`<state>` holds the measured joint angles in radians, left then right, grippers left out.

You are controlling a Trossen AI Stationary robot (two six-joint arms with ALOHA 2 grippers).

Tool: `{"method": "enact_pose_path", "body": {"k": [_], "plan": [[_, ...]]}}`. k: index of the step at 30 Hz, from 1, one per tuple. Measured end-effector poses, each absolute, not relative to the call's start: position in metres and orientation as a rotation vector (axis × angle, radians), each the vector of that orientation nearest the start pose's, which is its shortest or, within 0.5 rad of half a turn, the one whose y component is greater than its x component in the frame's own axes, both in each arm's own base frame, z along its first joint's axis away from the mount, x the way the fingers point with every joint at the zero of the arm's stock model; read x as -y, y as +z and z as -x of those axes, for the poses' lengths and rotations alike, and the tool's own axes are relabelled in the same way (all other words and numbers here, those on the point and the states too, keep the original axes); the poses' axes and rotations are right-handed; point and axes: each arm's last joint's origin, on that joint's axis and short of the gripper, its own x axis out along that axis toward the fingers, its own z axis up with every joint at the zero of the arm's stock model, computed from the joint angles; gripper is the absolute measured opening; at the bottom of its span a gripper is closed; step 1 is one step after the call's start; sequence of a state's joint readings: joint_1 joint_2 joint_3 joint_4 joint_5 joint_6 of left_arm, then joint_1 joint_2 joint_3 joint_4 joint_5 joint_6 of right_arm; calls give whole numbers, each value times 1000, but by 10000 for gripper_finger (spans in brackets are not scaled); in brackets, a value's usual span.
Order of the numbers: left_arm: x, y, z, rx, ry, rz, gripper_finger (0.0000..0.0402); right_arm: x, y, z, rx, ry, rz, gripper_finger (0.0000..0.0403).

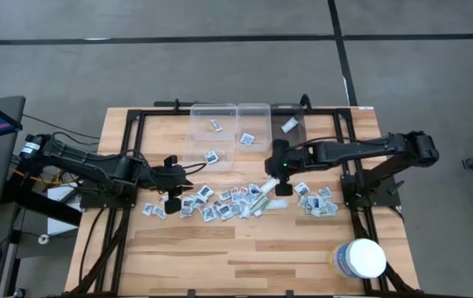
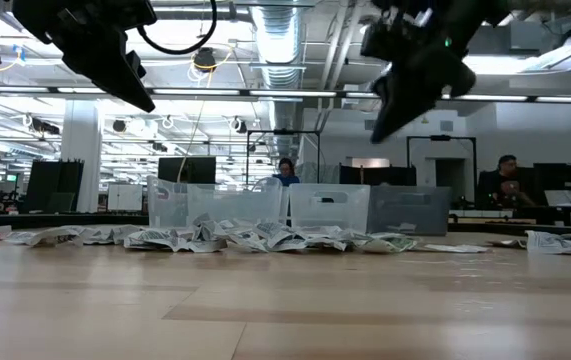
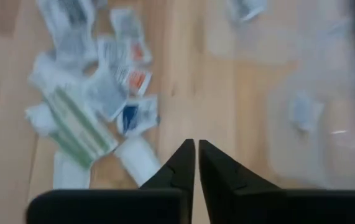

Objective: Pick & Place First Aid Supplies
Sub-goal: Put the bandage pack into the black transparent bin

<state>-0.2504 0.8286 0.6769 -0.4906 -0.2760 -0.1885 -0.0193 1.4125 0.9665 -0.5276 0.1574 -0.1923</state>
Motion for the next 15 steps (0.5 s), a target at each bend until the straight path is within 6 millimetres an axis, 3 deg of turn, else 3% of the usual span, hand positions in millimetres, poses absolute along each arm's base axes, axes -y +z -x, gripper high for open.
{"method": "enact_pose_path", "body": {"k": [15], "plan": [[34,262,-166,-614,104,4,56,-4,163,-303,-1243,41,326,138]]}}
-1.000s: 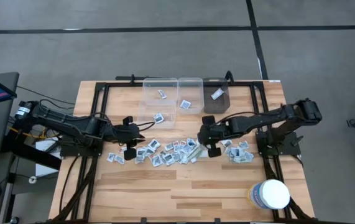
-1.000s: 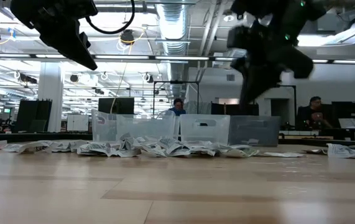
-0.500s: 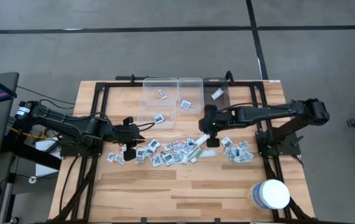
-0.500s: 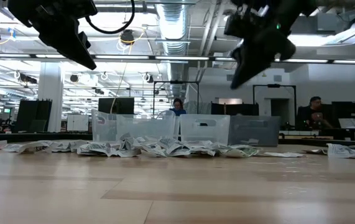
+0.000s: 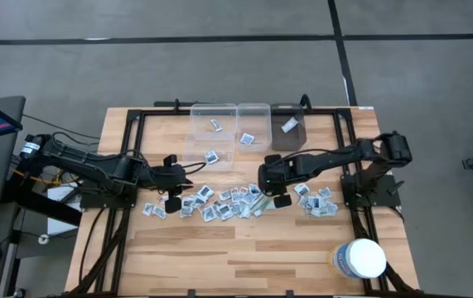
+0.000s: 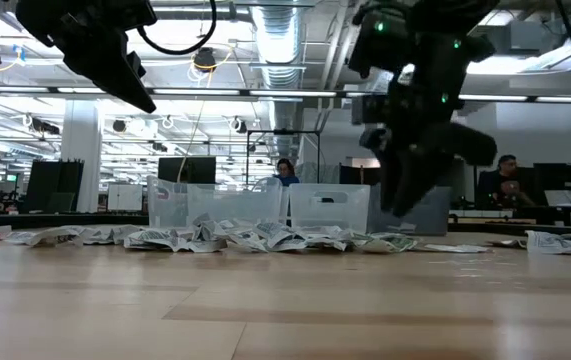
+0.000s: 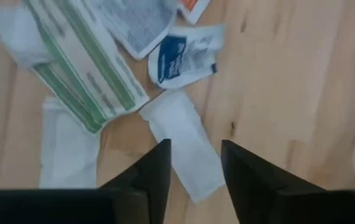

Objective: Pick & Place First Aid Supplies
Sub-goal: Put the bandage pack into the black transparent bin

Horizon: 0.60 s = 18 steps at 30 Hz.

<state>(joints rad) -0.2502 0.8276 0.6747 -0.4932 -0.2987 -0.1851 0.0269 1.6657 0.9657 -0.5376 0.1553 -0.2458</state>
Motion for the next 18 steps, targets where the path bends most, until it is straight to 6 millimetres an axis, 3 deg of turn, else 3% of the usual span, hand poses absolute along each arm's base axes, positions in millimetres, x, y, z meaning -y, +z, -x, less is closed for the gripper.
{"method": "enact_pose_path", "body": {"k": [10,14,18], "plan": [[34,261,-165,-619,104,2,56,-1,125,-309,-1380,75,345,176],[33,261,-165,-624,104,1,56,-2,121,-309,-1394,98,327,159],[33,261,-165,-625,105,1,56,-2,123,-308,-1393,101,321,113]]}}
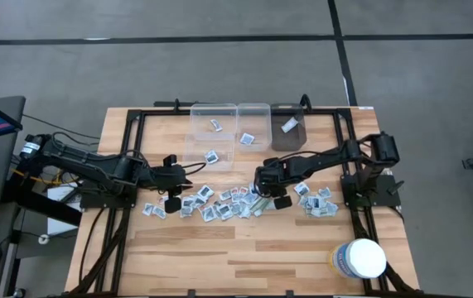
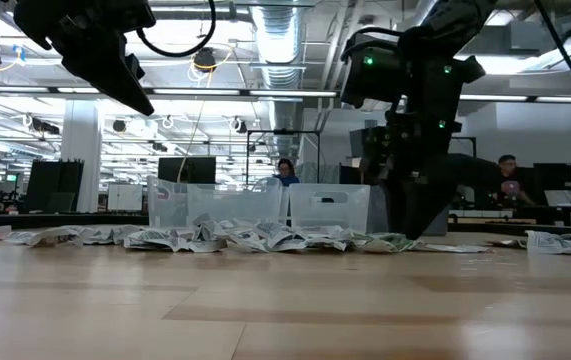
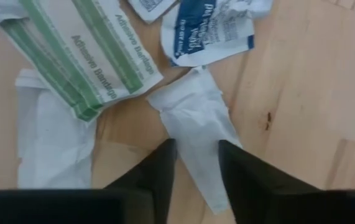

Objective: Pick & Place First Aid Supplies
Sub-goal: Put the bandage pack into the black transparent bin

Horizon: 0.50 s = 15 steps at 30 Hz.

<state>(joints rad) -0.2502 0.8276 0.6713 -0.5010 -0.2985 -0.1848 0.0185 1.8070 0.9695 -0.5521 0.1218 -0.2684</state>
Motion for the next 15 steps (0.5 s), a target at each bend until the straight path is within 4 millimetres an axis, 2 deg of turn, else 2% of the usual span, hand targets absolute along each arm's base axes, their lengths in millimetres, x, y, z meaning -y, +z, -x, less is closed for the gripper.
{"method": "enact_pose_path", "body": {"k": [6,11,15], "plan": [[33,261,-165,-626,105,0,56,-2,123,-305,-1421,105,315,15],[33,261,-165,-627,104,0,56,-3,124,-305,-1426,91,276,6],[33,261,-165,-627,104,0,56,-2,135,-306,-1418,79,260,3]]}}
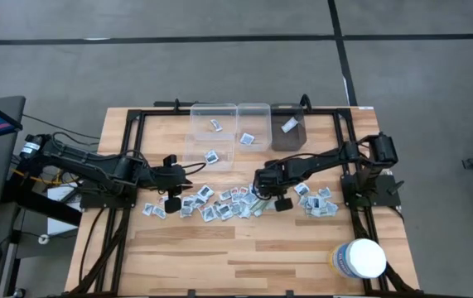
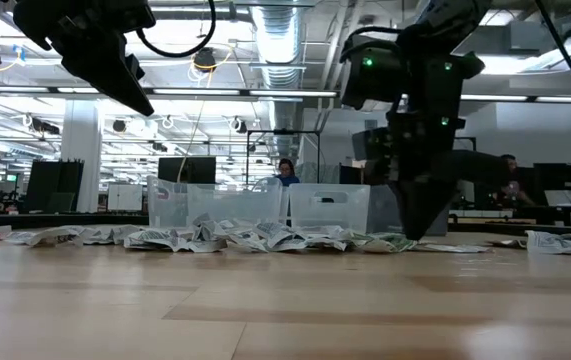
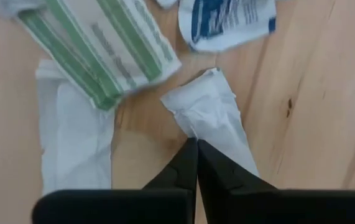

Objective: Pick & Place First Aid Supplies
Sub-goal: Put the bandage pack into the black transparent bin

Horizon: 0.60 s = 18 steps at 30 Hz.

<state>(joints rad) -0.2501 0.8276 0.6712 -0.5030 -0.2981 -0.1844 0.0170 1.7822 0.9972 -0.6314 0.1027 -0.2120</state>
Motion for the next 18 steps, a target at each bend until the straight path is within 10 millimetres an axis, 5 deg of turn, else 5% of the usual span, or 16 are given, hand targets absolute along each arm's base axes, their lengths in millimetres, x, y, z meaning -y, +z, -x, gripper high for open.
{"method": "enact_pose_path", "body": {"k": [18], "plan": [[33,262,-163,-624,96,-1,56,36,246,-285,-972,-120,72,1]]}}
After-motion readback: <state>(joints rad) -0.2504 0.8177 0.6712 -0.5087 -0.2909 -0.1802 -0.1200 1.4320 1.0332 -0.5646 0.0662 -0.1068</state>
